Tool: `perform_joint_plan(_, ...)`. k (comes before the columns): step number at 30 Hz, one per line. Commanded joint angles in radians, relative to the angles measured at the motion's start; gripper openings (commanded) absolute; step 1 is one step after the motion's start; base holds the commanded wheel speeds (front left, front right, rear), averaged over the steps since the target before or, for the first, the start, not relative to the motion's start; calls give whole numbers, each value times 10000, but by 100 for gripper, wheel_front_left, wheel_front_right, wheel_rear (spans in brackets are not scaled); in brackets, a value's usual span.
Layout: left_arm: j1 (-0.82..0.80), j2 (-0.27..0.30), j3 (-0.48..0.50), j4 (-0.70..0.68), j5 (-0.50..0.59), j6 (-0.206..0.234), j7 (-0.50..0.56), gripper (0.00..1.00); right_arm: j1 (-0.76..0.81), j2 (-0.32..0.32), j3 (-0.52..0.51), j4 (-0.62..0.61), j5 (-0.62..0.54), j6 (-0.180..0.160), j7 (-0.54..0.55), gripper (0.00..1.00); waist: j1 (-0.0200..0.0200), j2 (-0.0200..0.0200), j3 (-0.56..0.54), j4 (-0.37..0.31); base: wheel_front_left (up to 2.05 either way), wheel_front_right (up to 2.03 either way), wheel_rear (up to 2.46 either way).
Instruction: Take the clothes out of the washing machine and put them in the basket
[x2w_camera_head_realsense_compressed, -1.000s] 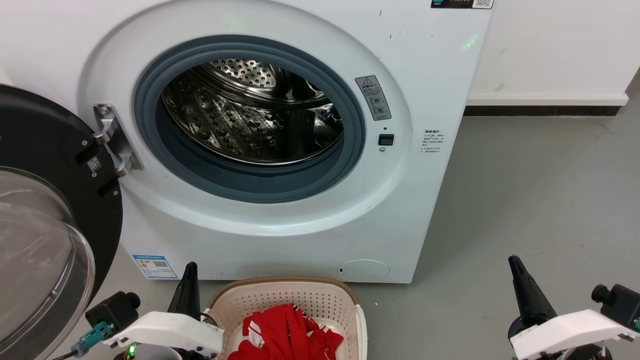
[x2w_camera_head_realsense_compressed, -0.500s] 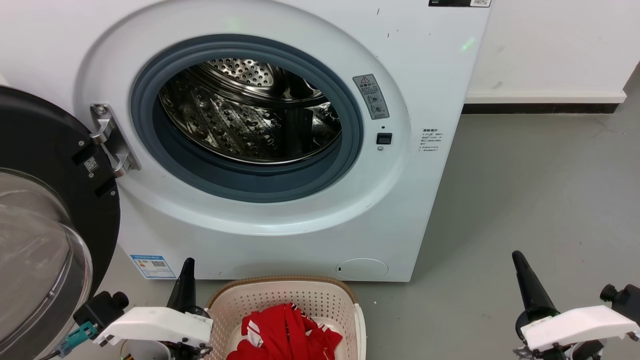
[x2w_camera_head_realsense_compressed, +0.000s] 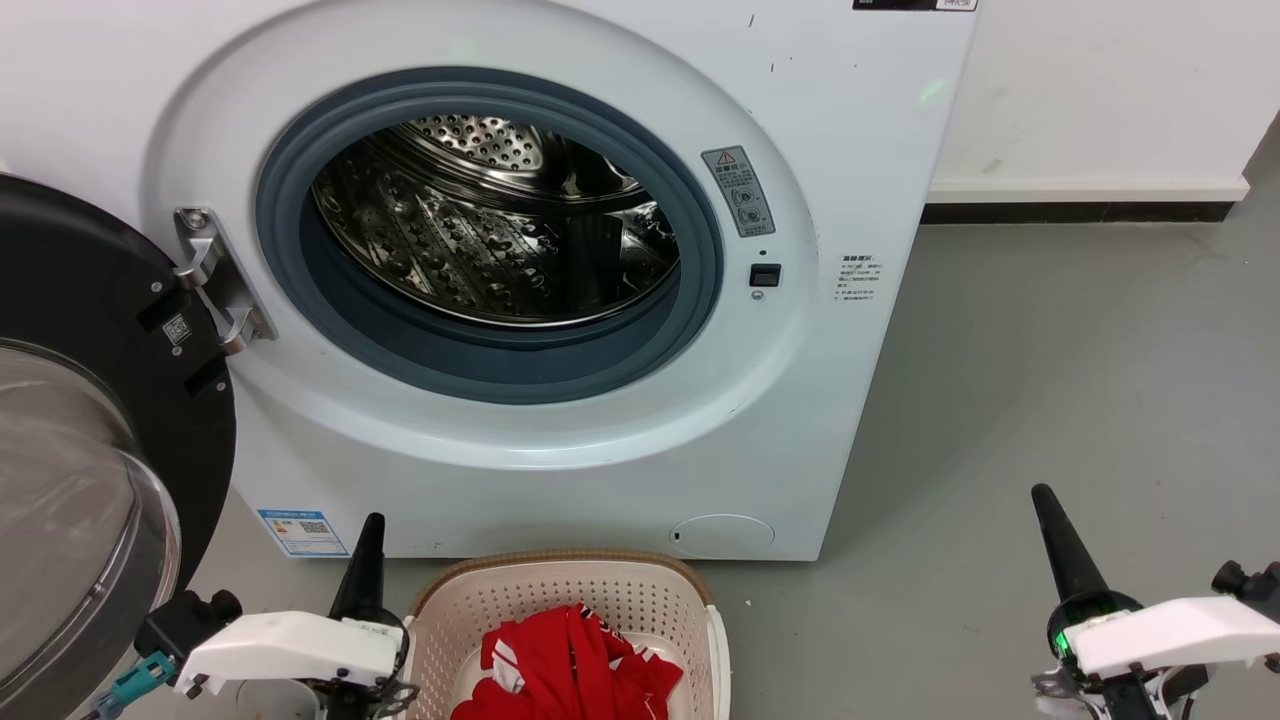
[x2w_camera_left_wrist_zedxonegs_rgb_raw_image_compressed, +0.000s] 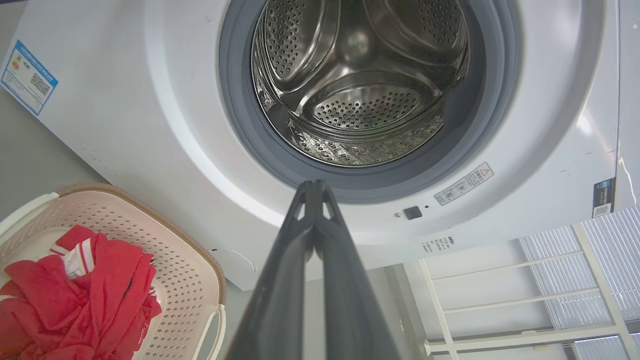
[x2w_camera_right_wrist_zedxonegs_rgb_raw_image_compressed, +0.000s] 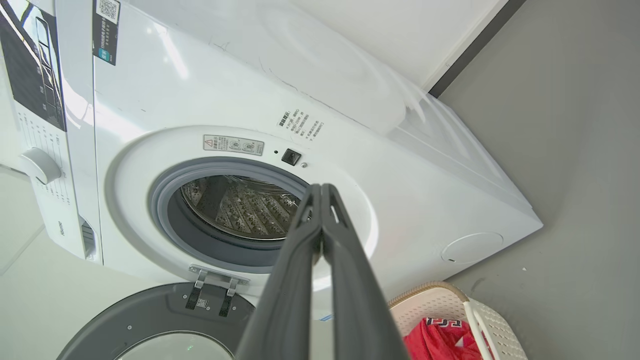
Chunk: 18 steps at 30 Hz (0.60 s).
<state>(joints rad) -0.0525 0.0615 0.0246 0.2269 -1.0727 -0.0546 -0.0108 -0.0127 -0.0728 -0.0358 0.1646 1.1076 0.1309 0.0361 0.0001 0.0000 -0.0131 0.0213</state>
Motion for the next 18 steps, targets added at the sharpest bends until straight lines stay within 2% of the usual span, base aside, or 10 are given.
perform_joint_plan(1,-299,20,79,-54,-298,-84,62,0,-256,-62,-41,-33,314,-1,21,0,-1,0,4,-5,0,0,0)
perform_joint_plan(18,-415,-26,373,32,-2033,-335,475,0,-538,-50,-185,241,2024,-1,192,0,-1,0,49,-65,0,0,0)
